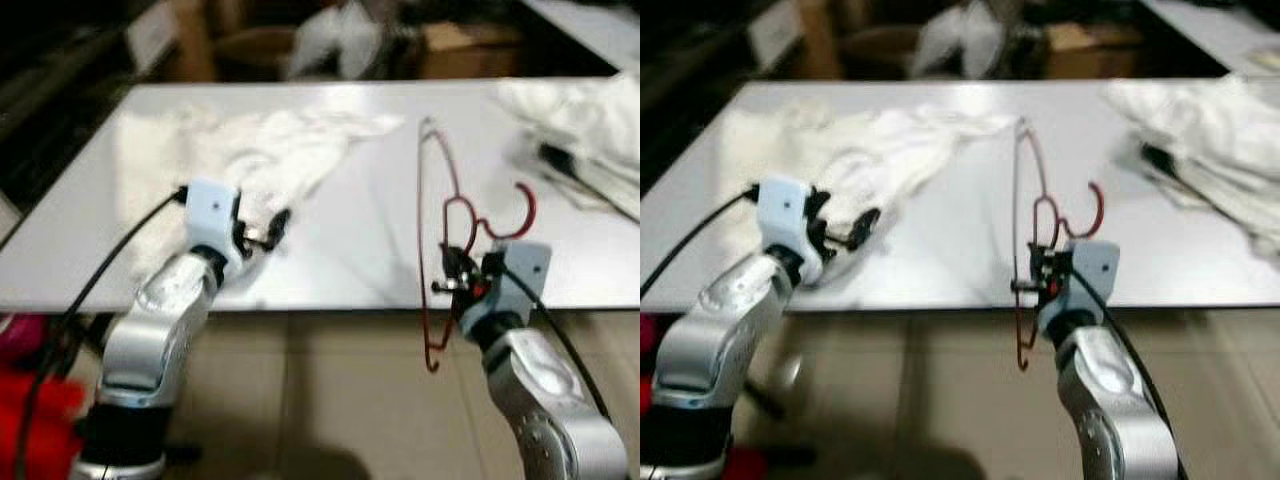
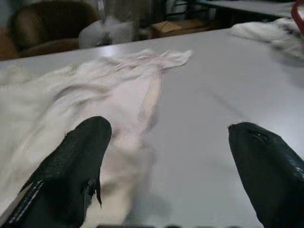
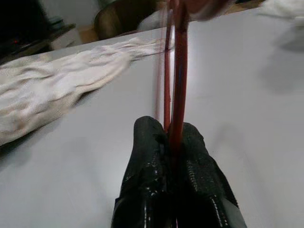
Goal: Hang hanger
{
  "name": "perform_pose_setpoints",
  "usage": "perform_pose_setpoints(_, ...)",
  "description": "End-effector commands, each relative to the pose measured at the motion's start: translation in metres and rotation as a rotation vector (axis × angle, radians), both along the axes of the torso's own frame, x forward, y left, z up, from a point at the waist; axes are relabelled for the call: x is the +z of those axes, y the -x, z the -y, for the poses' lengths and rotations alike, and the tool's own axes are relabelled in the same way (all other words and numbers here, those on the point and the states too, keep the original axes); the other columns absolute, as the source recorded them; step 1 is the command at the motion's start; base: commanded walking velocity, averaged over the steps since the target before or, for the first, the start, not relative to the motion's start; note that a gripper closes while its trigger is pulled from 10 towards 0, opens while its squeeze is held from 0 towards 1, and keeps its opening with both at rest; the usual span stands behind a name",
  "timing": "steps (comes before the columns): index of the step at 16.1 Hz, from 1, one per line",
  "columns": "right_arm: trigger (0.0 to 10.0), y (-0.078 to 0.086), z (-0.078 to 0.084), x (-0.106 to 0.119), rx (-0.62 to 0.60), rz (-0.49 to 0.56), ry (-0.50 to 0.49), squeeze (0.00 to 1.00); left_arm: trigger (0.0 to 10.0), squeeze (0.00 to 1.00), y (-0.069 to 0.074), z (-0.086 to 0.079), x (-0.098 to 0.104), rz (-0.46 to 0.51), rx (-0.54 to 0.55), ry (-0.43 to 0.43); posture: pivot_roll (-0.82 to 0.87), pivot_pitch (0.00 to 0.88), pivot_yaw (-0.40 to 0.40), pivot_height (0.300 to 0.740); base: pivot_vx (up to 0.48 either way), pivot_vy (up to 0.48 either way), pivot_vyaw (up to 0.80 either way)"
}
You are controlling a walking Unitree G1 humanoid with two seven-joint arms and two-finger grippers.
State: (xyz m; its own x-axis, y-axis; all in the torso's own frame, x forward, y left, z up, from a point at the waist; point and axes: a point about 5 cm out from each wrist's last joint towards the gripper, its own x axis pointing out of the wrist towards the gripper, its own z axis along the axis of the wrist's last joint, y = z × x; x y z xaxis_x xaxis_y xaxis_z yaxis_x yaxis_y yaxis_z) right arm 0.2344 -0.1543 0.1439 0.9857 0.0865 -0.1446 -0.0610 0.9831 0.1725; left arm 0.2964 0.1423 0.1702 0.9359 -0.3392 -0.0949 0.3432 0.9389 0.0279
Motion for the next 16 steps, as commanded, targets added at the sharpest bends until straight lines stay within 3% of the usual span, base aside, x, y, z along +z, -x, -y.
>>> perform_pose_setpoints(1,10.0,0.0004,0.0074,0.0028,-0.021,0.014,0.019,0.0,10.0,1.0,-0.0001,0.0066,0.0036,0.02,-0.023,0.0,0.0,0.036,0.054,0.74,0.334,0.0,0.0)
perform_pose_setpoints(6,10.0,0.0011,0.0022,-0.0008,0.019,0.011,0.059,0.0,10.0,1.0,-0.0033,0.0049,0.0033,0.035,-0.002,-0.012,0.0,0.019,0.065,0.74,0.251,0.0,0.0)
perform_pose_setpoints(8,10.0,0.0017,0.0028,-0.0008,0.017,0.014,0.06,0.0,10.0,0.71,-0.0033,0.0042,0.0036,0.041,0.001,-0.006,0.0,0.015,0.067,0.74,0.0,0.0,0.0)
perform_pose_setpoints(10,10.0,0.0018,0.0029,-0.0009,0.017,0.018,0.06,0.0,10.0,0.0,-0.0042,0.0023,0.0041,0.044,0.01,-0.015,0.0,0.009,0.07,0.74,0.0,0.0,0.0)
perform_pose_setpoints(12,10.0,0.0015,0.0026,-0.0023,0.006,0.015,0.043,0.0,10.0,0.0,-0.0049,0.0013,0.0042,0.048,0.008,-0.023,0.0,0.006,0.072,0.74,0.0,0.221,0.0)
perform_pose_setpoints(16,10.0,0.0017,0.0036,-0.0027,-0.002,0.018,0.042,0.0,10.0,0.0,-0.0056,0.0008,0.0034,0.046,0.009,-0.028,0.0,0.003,0.074,0.74,0.0,0.48,-0.66)
